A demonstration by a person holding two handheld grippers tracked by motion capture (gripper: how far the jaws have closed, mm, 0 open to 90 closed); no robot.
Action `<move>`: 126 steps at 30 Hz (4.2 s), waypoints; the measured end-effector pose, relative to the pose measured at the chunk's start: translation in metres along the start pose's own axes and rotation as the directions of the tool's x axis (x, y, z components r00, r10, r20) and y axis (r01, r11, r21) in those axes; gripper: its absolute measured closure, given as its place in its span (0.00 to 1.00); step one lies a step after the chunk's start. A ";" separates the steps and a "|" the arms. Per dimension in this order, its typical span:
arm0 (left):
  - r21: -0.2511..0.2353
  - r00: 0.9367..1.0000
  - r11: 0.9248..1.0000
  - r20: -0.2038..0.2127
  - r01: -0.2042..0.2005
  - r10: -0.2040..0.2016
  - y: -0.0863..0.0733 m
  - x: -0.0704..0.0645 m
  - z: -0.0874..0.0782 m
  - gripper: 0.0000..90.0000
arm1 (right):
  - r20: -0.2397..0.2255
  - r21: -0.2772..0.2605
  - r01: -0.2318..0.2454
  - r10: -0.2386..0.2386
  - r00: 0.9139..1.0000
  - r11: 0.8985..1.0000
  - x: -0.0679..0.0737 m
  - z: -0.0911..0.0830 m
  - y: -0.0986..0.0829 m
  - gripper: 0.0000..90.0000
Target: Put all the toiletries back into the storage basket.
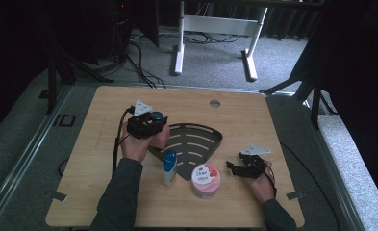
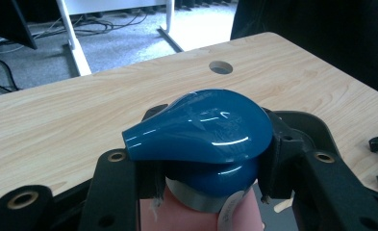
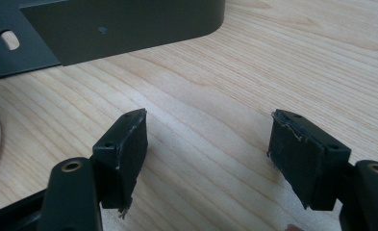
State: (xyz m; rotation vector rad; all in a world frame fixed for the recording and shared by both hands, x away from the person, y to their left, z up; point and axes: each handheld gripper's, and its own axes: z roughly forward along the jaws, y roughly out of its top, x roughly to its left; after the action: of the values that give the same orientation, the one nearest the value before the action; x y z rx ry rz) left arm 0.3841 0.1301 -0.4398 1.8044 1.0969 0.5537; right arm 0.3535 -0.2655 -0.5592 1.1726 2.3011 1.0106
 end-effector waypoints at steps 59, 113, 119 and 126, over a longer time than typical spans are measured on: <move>0.009 0.996 0.999 0.075 -0.046 0.045 -0.030 0.021 0.023 0.58 | 0.000 -0.001 0.002 -0.002 1.000 1.000 0.000 0.000 0.000 0.33; 0.037 0.998 0.999 0.061 0.020 -0.022 -0.048 0.021 -0.019 0.46 | 0.000 -0.001 0.002 -0.002 1.000 1.000 0.000 0.000 0.000 0.33; 0.058 0.997 0.998 0.074 0.020 -0.025 -0.052 0.015 -0.023 0.46 | -0.001 0.000 0.005 -0.005 1.000 1.000 0.000 0.000 0.000 0.33; 0.069 0.997 0.998 0.076 0.003 -0.009 -0.052 0.005 -0.031 0.46 | -0.001 -0.001 0.005 -0.005 1.000 1.000 0.000 0.000 0.000 0.33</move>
State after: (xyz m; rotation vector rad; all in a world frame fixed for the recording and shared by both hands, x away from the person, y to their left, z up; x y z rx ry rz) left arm 0.3404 0.1587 -0.4716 1.8654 1.0805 0.4444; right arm 0.3536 -0.2656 -0.5594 1.1655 2.3027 1.0103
